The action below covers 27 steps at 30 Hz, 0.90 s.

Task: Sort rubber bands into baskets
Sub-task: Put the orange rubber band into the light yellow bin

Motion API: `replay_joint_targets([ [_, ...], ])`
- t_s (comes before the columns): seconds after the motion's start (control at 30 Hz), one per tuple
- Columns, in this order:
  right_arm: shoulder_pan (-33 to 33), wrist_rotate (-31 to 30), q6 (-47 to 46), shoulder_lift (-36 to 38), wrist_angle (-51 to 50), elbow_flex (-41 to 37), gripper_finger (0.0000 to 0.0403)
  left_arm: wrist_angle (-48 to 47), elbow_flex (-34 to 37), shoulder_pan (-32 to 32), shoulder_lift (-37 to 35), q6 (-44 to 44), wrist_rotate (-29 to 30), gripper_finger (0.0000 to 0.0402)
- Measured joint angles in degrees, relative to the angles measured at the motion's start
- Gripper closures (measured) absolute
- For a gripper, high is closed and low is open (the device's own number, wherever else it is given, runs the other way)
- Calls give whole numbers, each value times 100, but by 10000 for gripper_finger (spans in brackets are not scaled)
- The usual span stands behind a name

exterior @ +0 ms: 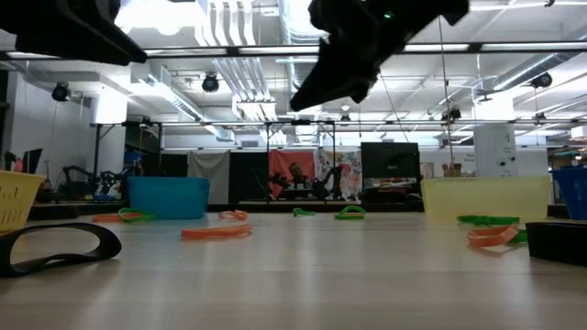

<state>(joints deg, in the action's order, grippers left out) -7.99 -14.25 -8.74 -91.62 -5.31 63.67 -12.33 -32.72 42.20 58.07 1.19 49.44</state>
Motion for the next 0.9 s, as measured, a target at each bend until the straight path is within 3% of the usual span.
replay_joint_targets([
  [0.17,-2,267,412,-638,-576,874,393,975,583,-305,-724,-947,-365,258],
  [0.33,-2,1140,1033,-1276,-552,1437,393,1060,827,-360,-1207,-916,304,258],
  [0.53,-2,1185,1491,-1973,-777,1916,388,1044,977,-359,-1382,-517,708,258],
  [0.7,0,1667,1634,-2437,-806,2227,349,1056,995,-361,-1319,-319,710,258],
  [0.9,11,1732,1684,-2791,-800,2324,273,1073,983,-363,-1232,-255,715,258],
])
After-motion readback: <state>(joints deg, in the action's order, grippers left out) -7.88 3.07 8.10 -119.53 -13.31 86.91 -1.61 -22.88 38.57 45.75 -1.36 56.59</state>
